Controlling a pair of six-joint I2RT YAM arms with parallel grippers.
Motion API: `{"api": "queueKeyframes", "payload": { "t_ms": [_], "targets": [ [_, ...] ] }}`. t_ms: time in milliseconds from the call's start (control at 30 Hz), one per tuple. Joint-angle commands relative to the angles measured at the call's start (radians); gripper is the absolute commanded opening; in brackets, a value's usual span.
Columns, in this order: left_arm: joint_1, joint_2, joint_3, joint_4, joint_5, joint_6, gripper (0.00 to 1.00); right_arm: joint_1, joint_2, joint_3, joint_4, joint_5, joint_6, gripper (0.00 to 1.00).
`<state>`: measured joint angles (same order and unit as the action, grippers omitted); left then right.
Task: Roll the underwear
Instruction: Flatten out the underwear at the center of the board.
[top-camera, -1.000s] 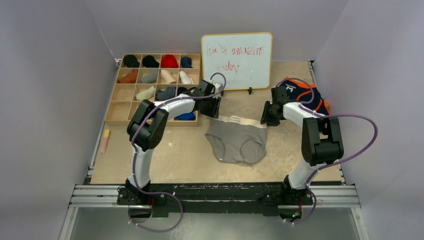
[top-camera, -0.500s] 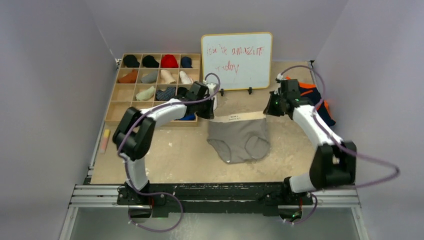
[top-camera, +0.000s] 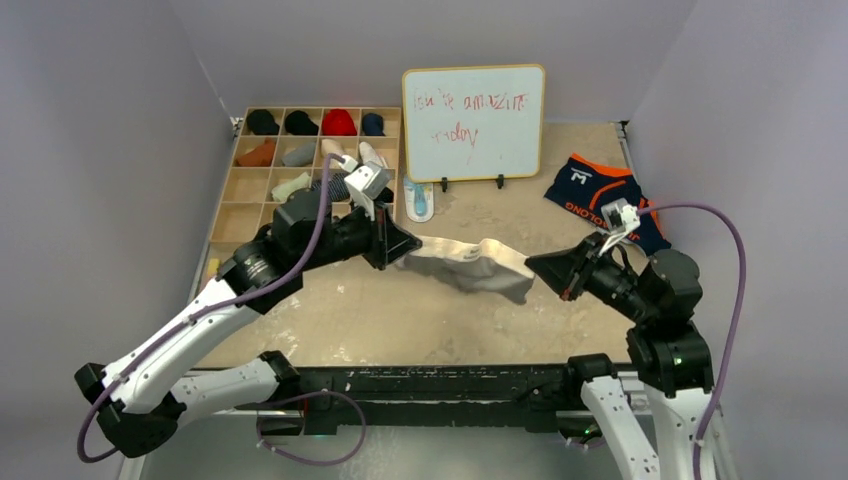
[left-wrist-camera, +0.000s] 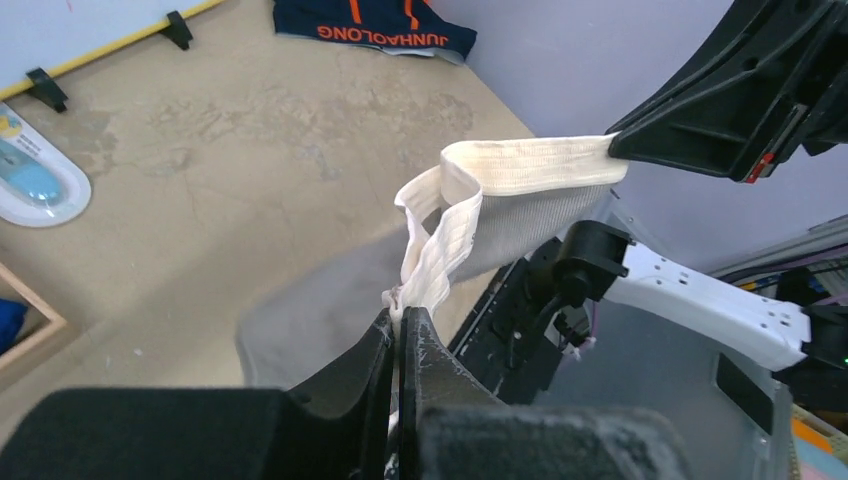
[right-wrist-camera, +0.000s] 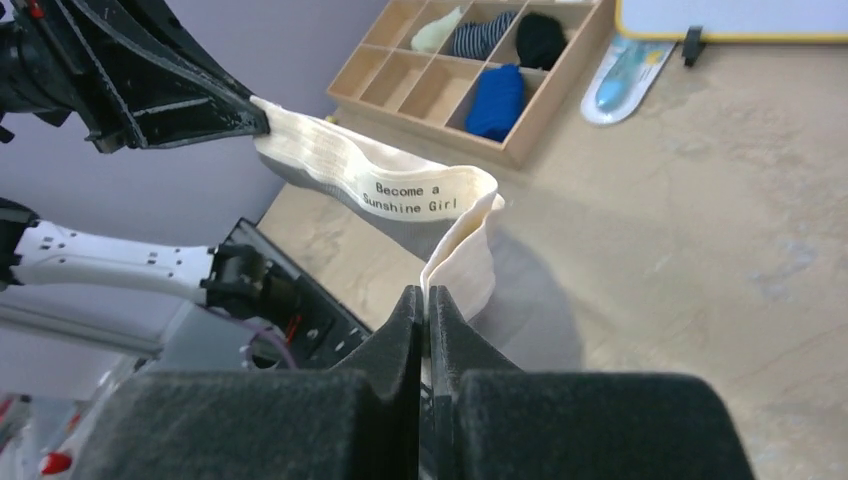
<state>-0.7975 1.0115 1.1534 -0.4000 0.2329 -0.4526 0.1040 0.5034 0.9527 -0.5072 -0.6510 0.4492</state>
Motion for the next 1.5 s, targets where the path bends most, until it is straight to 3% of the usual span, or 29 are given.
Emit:
{"api": "queueKeyframes", "payload": {
  "t_ms": [0, 133, 333, 400, 500, 700, 733, 767, 867, 933, 1000, 1200, 1367, 1467],
  "targets": [
    [-0.007, 0.001, -0.032, -0.103, 0.020, -0.088, 0.00, -0.004, -0.016, -0.013, -0.143, -0.004, 0.068, 0.00],
    [-0.007, 0.145, -0.014, -0.107, -0.047, -0.054, 0.00, -0.004, 0.153, -0.059, -0.205, 0.315, -0.008, 0.00],
    [0.037, 0.556, 0.094, 0.024, -0.229, 0.004, 0.00, -0.013, 0.569, -0.154, 0.131, 0.557, 0.005, 0.00],
    [0.104, 0.708, 0.155, 0.063, -0.191, -0.003, 0.00, -0.021, 0.732, -0.058, 0.124, 0.612, -0.009, 0.00],
    [0.179, 0.897, 0.269, 0.070, -0.147, -0.011, 0.00, -0.042, 0.939, 0.002, 0.244, 0.665, -0.044, 0.00],
    [0.210, 1.084, 0.478, 0.001, -0.140, 0.074, 0.00, -0.093, 1.309, 0.268, 0.150, 0.694, -0.134, 0.01],
    [0.216, 1.113, 0.504, -0.016, -0.140, 0.080, 0.01, -0.098, 1.336, 0.293, 0.146, 0.697, -0.148, 0.09],
    [0.223, 1.131, 0.526, -0.027, -0.134, 0.084, 0.08, -0.102, 1.360, 0.317, 0.138, 0.703, -0.157, 0.19],
    [0.239, 1.154, 0.559, -0.046, -0.123, 0.096, 0.41, -0.125, 1.395, 0.375, 0.097, 0.708, -0.174, 0.44],
    [0.241, 1.136, 0.554, -0.039, -0.110, 0.104, 0.55, -0.129, 1.378, 0.381, 0.087, 0.689, -0.177, 0.57],
    [0.241, 1.104, 0.539, -0.025, -0.084, 0.105, 0.66, -0.129, 1.344, 0.371, 0.077, 0.655, -0.171, 0.63],
    [0.239, 0.956, 0.429, -0.008, -0.033, 0.100, 0.77, -0.127, 1.217, 0.301, 0.012, 0.558, -0.157, 0.65],
    [0.240, 0.803, 0.249, 0.141, 0.066, 0.044, 0.85, -0.127, 1.030, 0.080, 0.164, 0.443, -0.099, 0.65],
    [0.240, 0.768, 0.194, 0.148, 0.069, 0.030, 0.86, -0.126, 0.980, 0.006, 0.201, 0.323, -0.083, 0.66]
  ]
}}
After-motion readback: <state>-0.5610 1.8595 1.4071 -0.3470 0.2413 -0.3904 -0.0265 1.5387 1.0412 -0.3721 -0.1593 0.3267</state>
